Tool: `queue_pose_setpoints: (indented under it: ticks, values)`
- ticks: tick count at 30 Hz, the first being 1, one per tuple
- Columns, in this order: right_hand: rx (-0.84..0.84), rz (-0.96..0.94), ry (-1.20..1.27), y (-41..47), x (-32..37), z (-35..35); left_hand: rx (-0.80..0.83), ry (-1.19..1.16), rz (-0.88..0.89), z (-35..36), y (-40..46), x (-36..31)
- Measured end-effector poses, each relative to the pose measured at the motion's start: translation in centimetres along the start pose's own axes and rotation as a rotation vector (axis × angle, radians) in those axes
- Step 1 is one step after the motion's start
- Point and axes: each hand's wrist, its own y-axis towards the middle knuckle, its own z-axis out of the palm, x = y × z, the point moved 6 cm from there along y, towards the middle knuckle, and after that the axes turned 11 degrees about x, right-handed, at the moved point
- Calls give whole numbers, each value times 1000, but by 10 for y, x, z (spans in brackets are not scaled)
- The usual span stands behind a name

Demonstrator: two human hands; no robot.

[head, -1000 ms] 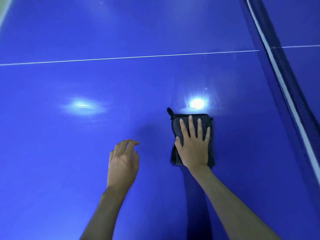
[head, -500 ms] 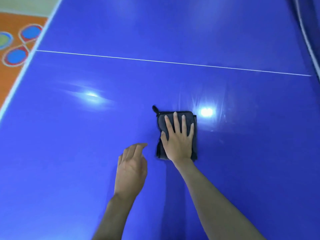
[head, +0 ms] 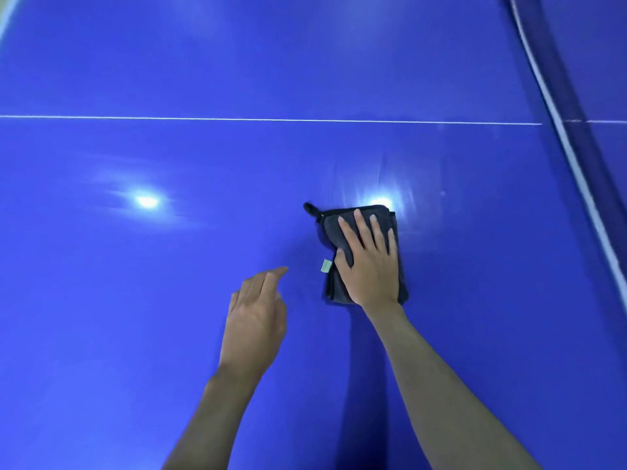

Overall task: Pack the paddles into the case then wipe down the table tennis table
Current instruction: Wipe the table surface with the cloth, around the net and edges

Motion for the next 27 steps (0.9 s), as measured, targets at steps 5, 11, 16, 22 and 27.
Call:
queue_pose_setpoints:
  ticks: [5,11,16,22,27]
  values:
    - [-6,59,-13,-6,-90,-17,40,-18,25,39,24,-53]
    - [12,90,-19,-14,-203,-34,60,-45,34,92,51,-134]
    - [9,125,-13,-24,-301,-51,77,-26,80,138,69,-202]
    - [18,139,38,-33,-404,-72,90,4,119,176,88,-256]
    - [-26,7,241,-10,-434,-80,49,43,105,185,100,-273]
